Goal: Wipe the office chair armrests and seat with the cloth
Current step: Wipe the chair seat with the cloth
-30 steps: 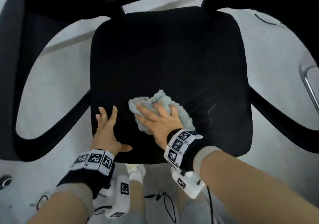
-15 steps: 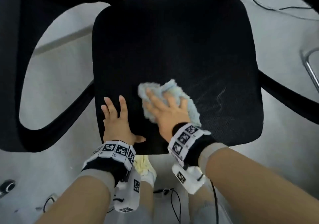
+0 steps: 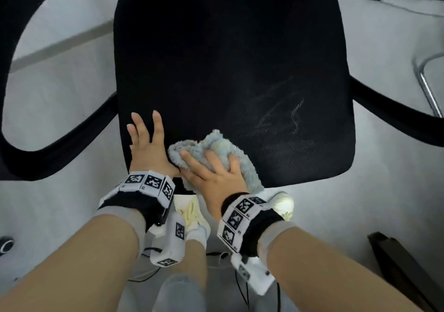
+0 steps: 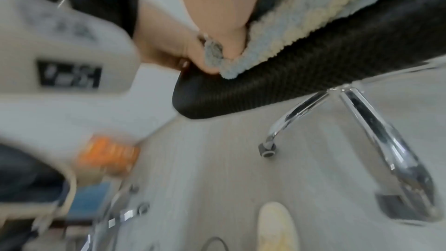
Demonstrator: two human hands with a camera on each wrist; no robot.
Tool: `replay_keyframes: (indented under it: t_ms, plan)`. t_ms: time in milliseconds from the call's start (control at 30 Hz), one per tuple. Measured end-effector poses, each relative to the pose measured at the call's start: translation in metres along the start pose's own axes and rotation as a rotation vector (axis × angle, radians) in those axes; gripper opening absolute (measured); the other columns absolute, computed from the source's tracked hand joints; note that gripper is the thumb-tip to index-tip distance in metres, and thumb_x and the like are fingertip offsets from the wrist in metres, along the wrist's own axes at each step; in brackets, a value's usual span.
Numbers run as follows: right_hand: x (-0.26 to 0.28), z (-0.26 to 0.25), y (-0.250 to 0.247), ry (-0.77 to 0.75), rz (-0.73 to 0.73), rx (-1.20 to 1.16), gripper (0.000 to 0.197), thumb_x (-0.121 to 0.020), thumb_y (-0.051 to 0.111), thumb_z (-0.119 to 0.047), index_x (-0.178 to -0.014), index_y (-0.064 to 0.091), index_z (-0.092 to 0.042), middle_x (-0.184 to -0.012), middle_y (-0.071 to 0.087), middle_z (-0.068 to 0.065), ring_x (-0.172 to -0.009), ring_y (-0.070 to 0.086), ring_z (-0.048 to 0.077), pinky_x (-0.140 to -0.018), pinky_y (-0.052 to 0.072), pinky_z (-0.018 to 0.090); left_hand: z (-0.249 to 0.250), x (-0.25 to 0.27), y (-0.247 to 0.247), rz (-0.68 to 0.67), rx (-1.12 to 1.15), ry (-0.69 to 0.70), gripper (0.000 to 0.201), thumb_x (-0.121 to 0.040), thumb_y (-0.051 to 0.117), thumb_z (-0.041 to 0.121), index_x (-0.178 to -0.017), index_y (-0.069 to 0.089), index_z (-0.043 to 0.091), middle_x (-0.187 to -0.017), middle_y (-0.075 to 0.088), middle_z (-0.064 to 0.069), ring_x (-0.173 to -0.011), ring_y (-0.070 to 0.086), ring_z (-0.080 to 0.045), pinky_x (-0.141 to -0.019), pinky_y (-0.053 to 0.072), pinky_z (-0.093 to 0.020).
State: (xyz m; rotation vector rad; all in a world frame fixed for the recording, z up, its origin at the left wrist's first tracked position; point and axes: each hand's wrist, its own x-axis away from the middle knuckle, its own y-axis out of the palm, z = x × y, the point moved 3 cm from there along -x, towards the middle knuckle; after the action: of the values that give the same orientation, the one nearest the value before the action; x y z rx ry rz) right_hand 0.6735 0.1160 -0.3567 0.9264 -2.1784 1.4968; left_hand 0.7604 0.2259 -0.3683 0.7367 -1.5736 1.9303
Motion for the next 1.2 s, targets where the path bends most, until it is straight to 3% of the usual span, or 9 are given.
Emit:
replay_keyframes:
  t_ms: [67,267,400,500,633,700,933,1100,1200]
  plan:
    - [0.003,0.018,0.001,-0.032,-0.015,0.062,0.072,-0.090,0.039,-0.016,-0.144,-0.003,-0.037,-0.151,-0.025,-0.015,-0.140,-0.011,0.025,-0.110,0.001,0.055,-0.001,0.000,0.000,-0.004,-0.008,0.006,0.134,-0.060,0.083,0.031,-0.142,-0.022,0.029,-0.150,-0.035,-0.008,-0.141,-0.025,-0.027,-0.116,0.003,-0.047]
    - [0.001,0.062,-0.026,0.579,0.340,-0.217,0.084,-0.086,0.043,-0.003,-0.141,-0.004,-0.044,-0.152,-0.017,-0.019,-0.137,0.001,0.026,-0.106,0.013,0.050,0.001,0.004,0.005,-0.008,0.012,-0.002,0.138,-0.056,0.085,0.032,-0.142,-0.023,0.029,-0.149,-0.037,-0.008,-0.140,-0.026,-0.026,-0.116,0.000,-0.046]
    - [0.012,0.018,-0.004,0.274,0.174,-0.121,0.083,-0.084,0.041,-0.002,-0.143,-0.003,-0.040,-0.151,-0.024,-0.017,-0.139,-0.006,0.026,-0.109,0.004,0.056,0.000,0.004,0.005,0.007,0.013,-0.007,0.137,-0.057,0.085,0.032,-0.143,-0.021,0.029,-0.150,-0.035,-0.008,-0.141,-0.024,-0.027,-0.117,0.001,-0.046]
    - [0.012,0.047,0.006,0.135,0.115,0.066,0.080,-0.088,0.042,-0.014,-0.141,-0.010,-0.043,-0.152,-0.022,-0.015,-0.139,-0.002,0.028,-0.108,0.008,0.056,0.000,0.004,0.004,-0.013,0.009,-0.011,0.138,-0.056,0.085,0.032,-0.142,-0.022,0.030,-0.149,-0.036,-0.007,-0.141,-0.025,-0.027,-0.118,0.002,-0.047]
    - [0.014,0.102,-0.017,0.652,0.331,-0.224,0.075,-0.091,0.043,-0.020,-0.141,-0.006,-0.047,-0.155,-0.011,-0.014,-0.140,0.003,0.032,-0.105,0.017,0.055,0.002,0.004,0.006,-0.011,-0.005,-0.016,0.138,-0.056,0.085,0.033,-0.142,-0.023,0.029,-0.150,-0.035,-0.008,-0.141,-0.024,-0.028,-0.116,0.004,-0.049]
    - [0.013,0.091,-0.025,0.741,0.419,-0.246,0.069,-0.093,0.042,-0.017,-0.142,0.001,-0.043,-0.155,-0.009,-0.017,-0.140,0.002,0.028,-0.105,0.017,0.053,0.001,0.005,0.007,-0.007,-0.010,-0.020,0.139,-0.056,0.085,0.033,-0.142,-0.023,0.029,-0.149,-0.035,-0.009,-0.141,-0.025,-0.029,-0.116,0.004,-0.050]
    - [0.019,0.051,-0.005,0.084,0.074,0.089,0.080,-0.087,0.041,-0.008,-0.142,-0.007,-0.042,-0.151,-0.025,-0.017,-0.140,-0.007,0.026,-0.110,0.005,0.056,0.002,0.004,0.005,-0.015,-0.020,-0.039,0.139,-0.056,0.086,0.032,-0.142,-0.023,0.029,-0.150,-0.035,-0.008,-0.141,-0.025,-0.028,-0.116,0.004,-0.051]
    - [0.023,0.110,-0.028,0.633,0.352,-0.161,0.073,-0.092,0.044,-0.018,-0.142,-0.002,-0.043,-0.154,-0.013,-0.016,-0.139,0.002,0.029,-0.105,0.017,0.054,0.006,0.005,0.009,-0.014,-0.026,-0.051,0.139,-0.056,0.086,0.031,-0.142,-0.024,0.028,-0.150,-0.035,-0.010,-0.140,-0.026,-0.029,-0.115,0.004,-0.052]
    - [0.022,0.085,-0.022,0.505,0.278,-0.087,0.085,-0.083,0.048,-0.005,-0.142,-0.001,-0.041,-0.153,-0.016,-0.016,-0.138,-0.001,0.030,-0.105,0.014,0.055,0.008,0.005,0.008,-0.023,-0.045,-0.075,0.140,-0.056,0.086,0.030,-0.142,-0.025,0.027,-0.149,-0.035,-0.011,-0.140,-0.026,-0.030,-0.114,0.004,-0.053]
